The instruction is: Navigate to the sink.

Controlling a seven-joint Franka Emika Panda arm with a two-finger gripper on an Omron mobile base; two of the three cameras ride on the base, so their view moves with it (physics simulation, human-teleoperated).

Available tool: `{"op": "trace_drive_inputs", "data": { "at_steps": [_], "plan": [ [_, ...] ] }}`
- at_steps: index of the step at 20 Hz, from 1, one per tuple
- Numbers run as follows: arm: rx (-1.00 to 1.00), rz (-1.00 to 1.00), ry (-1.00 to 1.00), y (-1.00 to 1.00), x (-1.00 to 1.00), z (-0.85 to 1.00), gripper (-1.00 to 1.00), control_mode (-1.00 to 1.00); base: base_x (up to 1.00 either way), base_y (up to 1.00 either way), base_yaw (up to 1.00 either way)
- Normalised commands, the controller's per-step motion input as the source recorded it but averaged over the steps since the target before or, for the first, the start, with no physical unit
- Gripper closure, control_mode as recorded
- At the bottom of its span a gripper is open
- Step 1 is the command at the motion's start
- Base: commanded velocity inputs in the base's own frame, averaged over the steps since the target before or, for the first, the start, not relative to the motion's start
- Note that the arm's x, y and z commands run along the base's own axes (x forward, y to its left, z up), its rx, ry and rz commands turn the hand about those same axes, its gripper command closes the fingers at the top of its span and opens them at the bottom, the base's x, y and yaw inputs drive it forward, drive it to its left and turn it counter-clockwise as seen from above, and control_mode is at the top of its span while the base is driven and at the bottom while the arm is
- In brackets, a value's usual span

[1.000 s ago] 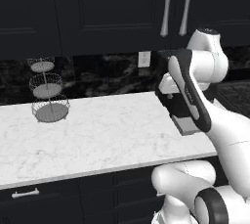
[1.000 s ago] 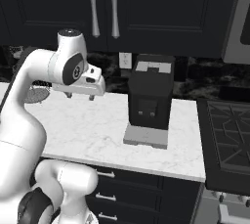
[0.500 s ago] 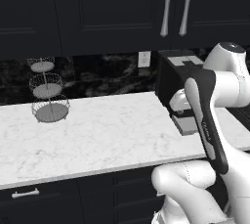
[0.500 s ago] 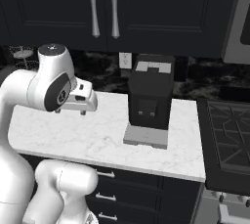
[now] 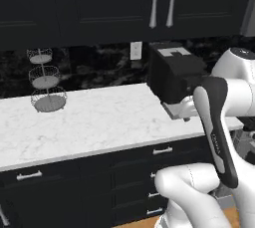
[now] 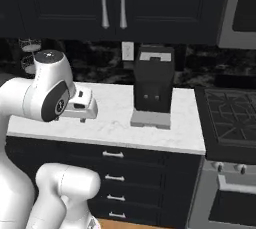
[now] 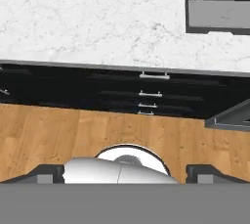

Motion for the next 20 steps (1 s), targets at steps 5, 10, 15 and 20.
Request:
{"op": "trace_drive_inputs", "data": {
  "at_steps": [5, 10, 15, 20],
  "plan": [
    [0.00, 0.00, 0.00, 0.00, 0.00, 0.00, -1.00, 1.00, -0.18, 0.47, -0.72],
    [0.00, 0.00, 0.00, 0.00, 0.00, 0.00, -1.00, 1.00, 0.01, 0.19, -0.97],
    [0.00, 0.00, 0.00, 0.00, 0.00, 0.00, -1.00, 1.00, 0.03, 0.17, -0.98],
    [0.00, 0.00, 0.00, 0.00, 0.00, 0.00, -1.00, 1.00, 0.09, 0.06, -0.94]
  ]
}}
